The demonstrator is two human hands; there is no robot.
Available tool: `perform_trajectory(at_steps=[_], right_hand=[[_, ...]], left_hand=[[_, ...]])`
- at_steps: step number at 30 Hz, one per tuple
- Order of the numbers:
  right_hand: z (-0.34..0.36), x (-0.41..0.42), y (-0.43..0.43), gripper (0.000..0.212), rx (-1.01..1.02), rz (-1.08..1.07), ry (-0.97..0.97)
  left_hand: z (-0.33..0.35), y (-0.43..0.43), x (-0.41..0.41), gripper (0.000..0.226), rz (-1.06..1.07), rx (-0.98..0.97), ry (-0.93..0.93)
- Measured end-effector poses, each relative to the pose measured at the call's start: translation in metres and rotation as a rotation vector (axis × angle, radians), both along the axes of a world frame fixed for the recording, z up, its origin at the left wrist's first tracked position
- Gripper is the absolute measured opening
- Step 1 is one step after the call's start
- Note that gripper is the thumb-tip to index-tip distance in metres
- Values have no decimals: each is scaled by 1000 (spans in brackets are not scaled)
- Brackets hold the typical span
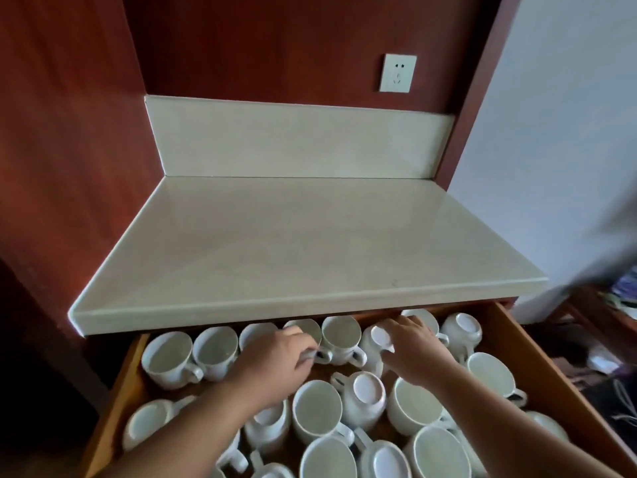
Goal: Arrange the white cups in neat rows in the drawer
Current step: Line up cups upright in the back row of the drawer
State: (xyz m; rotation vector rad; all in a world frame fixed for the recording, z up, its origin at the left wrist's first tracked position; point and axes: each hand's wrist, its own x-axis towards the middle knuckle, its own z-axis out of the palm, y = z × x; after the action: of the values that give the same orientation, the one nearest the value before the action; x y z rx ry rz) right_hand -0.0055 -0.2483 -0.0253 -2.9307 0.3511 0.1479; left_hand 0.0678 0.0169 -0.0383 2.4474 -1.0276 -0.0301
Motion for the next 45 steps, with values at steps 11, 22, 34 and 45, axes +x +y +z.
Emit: perform_trajectory(at_steps=[11,22,34,45], right_hand=[[-24,24,-48,79,-25,309,143],[-26,19,-69,72,53,288,77],[6,-24,-87,86,419,29,-137],[31,-62,-78,58,1484,-209,-150]], left_hand=[[-15,-125,-39,13,147,149,101],[-5,-118,-49,18,326,-49,295],[9,-99,-29,54,277,-156,513],[32,-137,-47,69,119,-747,932]])
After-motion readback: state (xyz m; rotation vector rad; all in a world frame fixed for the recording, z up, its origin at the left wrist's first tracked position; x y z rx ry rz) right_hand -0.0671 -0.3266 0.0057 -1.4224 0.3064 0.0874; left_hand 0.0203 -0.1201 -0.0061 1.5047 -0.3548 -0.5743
